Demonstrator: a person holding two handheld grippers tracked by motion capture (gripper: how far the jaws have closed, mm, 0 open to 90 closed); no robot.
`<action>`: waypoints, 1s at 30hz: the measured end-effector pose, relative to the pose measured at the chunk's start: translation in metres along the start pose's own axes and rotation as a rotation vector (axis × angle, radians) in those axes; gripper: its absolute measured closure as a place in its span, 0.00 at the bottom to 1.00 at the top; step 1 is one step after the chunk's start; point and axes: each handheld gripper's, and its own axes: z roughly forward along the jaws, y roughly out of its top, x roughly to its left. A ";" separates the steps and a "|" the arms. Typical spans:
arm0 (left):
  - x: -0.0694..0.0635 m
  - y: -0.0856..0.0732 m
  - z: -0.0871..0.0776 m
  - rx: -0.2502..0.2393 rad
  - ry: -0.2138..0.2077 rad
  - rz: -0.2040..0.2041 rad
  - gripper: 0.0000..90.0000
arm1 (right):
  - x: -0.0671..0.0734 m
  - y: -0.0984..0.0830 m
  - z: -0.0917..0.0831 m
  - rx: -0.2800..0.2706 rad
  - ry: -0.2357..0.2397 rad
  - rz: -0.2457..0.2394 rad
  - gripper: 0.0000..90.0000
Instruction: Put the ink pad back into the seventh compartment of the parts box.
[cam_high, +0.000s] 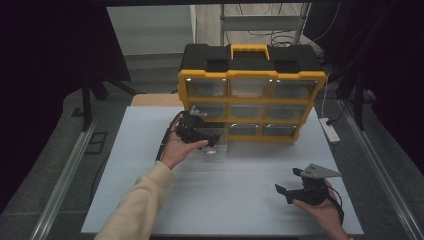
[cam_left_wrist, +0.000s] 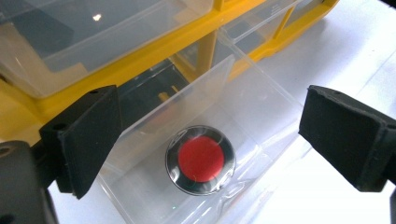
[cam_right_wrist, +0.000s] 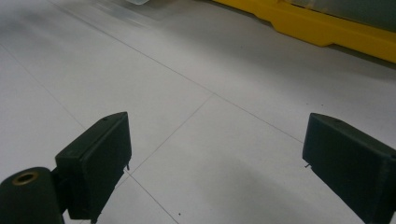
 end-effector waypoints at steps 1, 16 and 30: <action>0.001 -0.001 -0.001 0.000 -0.009 0.000 0.08 | 0.000 0.000 0.000 0.002 0.000 0.001 0.09; -0.003 0.004 -0.025 -0.060 -0.016 0.014 0.09 | 0.000 0.000 0.001 0.001 0.003 0.002 0.09; -0.009 -0.004 -0.045 -0.069 -0.023 0.036 0.10 | 0.000 0.002 0.004 0.002 0.013 -0.001 0.09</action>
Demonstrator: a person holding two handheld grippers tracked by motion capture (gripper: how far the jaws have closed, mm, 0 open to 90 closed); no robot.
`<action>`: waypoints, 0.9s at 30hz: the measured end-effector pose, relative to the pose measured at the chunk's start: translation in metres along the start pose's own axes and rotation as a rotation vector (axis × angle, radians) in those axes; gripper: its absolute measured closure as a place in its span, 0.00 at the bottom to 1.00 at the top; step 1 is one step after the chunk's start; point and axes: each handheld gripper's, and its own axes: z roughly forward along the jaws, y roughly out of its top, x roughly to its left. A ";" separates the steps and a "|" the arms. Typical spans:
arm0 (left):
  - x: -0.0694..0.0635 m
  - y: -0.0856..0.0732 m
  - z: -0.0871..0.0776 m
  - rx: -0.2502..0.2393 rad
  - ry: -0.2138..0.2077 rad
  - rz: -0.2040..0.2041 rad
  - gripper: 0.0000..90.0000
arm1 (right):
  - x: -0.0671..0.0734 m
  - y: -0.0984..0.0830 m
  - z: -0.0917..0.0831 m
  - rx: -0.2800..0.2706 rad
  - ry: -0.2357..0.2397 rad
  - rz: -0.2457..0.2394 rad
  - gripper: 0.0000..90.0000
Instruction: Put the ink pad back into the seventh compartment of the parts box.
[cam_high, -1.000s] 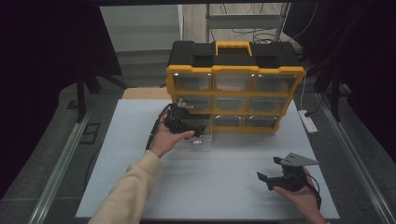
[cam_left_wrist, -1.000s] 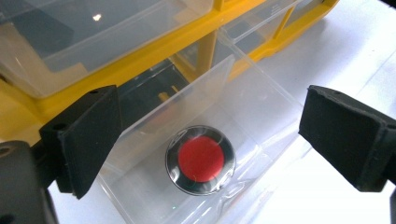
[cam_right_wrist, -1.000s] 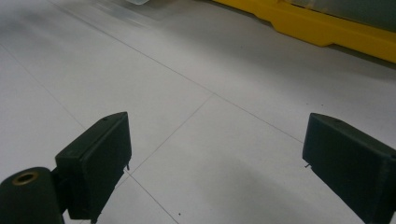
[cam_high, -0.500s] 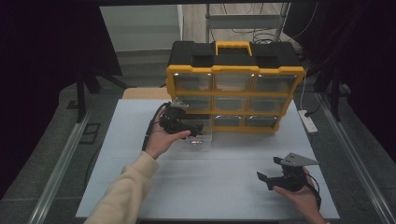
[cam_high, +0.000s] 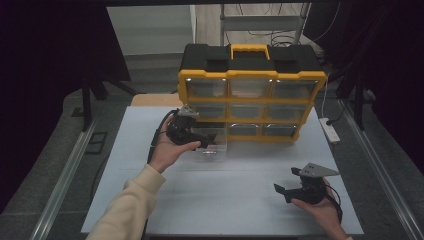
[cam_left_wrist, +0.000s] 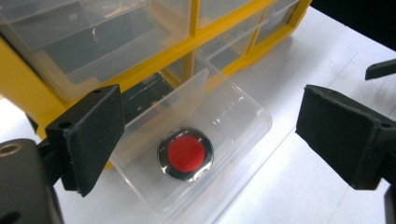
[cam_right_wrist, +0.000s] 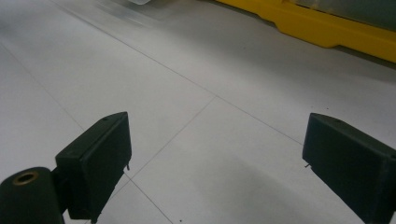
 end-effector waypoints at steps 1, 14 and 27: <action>0.000 -0.002 -0.002 -0.002 0.001 -0.001 0.10 | 0.000 0.000 0.000 0.000 -0.002 0.000 0.09; 0.004 -0.061 -0.040 -0.010 0.036 -0.016 0.10 | 0.001 -0.001 -0.003 -0.005 -0.004 0.013 0.09; 0.012 -0.141 -0.074 0.008 0.110 -0.072 0.10 | 0.003 -0.001 -0.003 -0.009 -0.001 0.009 0.09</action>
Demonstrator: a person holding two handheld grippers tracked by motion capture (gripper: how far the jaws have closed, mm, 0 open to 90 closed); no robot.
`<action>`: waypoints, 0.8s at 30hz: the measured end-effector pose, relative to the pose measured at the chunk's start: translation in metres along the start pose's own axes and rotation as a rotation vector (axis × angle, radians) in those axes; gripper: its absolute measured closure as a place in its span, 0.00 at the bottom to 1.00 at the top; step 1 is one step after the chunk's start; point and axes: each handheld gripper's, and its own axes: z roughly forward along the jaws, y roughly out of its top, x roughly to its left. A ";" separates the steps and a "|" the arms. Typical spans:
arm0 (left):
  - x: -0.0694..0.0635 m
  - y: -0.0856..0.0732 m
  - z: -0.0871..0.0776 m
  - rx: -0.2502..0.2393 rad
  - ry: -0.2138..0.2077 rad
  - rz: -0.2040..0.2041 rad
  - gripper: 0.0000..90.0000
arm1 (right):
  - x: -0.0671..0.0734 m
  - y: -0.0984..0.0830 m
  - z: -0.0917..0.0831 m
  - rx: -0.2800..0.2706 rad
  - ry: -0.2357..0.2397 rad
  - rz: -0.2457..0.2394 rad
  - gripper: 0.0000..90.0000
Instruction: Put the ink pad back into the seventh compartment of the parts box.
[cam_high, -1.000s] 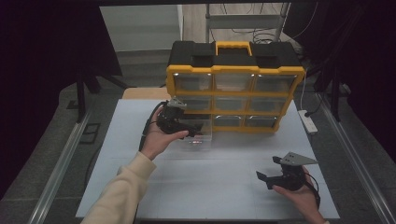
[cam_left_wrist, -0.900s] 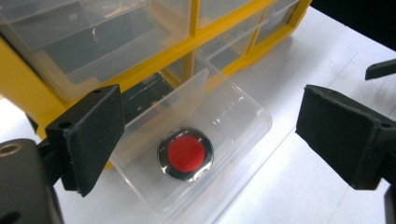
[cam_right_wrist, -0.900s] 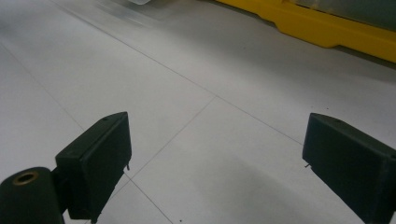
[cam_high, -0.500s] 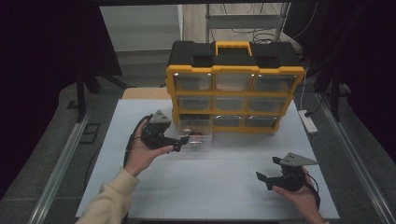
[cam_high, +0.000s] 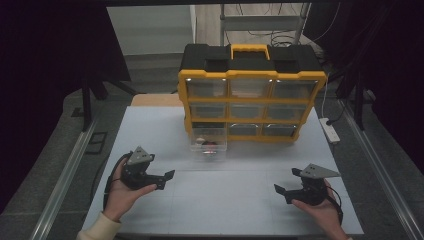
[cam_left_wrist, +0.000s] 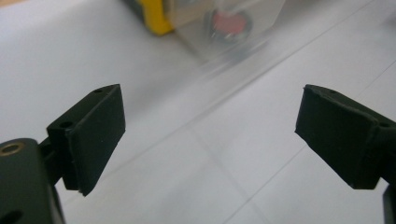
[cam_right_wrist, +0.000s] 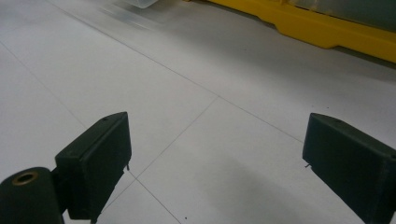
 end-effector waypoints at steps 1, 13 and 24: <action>0.002 -0.004 0.000 0.001 0.002 -0.010 0.10 | 0.000 0.000 0.000 0.002 0.000 -0.001 0.09; 0.016 -0.025 0.033 0.000 0.011 -0.079 0.10 | -0.001 0.000 0.000 -0.001 0.004 0.001 0.09; 0.015 -0.033 0.037 0.000 -0.001 -0.078 0.09 | -0.001 -0.001 0.001 -0.001 0.007 0.002 0.09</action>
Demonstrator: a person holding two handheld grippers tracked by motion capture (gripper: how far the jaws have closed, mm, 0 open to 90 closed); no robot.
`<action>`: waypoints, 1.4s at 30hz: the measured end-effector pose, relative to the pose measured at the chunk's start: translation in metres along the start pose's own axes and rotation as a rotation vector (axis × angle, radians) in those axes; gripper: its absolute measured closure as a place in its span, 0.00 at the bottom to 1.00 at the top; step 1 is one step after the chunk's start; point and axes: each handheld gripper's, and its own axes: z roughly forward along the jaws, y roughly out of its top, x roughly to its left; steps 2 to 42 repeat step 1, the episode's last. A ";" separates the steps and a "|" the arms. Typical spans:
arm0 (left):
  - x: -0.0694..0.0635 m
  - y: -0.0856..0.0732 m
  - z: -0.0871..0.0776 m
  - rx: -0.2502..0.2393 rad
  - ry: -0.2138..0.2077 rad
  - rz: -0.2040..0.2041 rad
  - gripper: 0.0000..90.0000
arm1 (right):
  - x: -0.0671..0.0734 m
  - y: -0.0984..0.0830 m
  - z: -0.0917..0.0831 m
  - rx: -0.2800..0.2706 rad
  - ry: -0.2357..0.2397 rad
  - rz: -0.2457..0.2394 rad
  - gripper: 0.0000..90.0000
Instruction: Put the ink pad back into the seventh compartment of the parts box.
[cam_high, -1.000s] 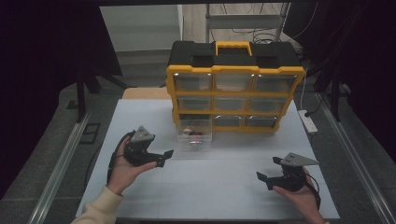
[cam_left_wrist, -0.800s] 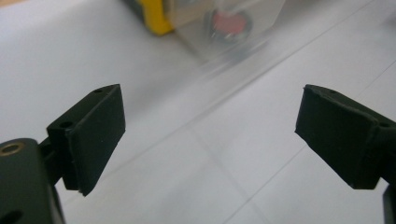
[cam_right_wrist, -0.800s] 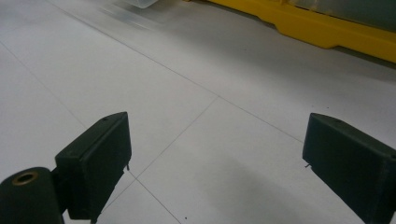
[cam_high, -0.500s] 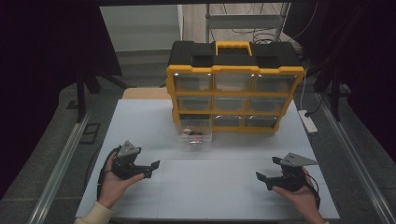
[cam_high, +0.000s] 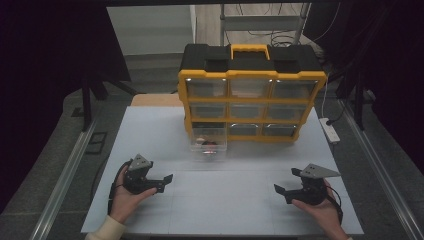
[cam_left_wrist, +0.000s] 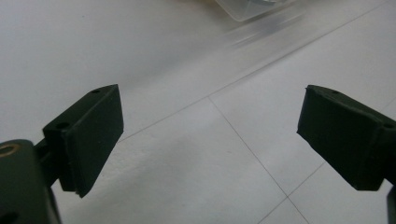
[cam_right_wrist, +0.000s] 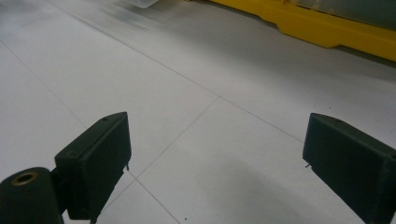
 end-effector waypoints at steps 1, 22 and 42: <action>0.000 0.000 0.000 0.000 0.000 0.003 0.09 | 0.000 0.000 0.000 0.000 0.000 -0.001 0.09; 0.000 0.000 0.000 0.000 0.000 0.003 0.09 | 0.000 0.000 0.000 0.000 0.000 -0.001 0.09; 0.000 0.000 0.000 0.000 0.000 0.003 0.09 | 0.000 0.000 0.000 0.000 0.000 -0.001 0.09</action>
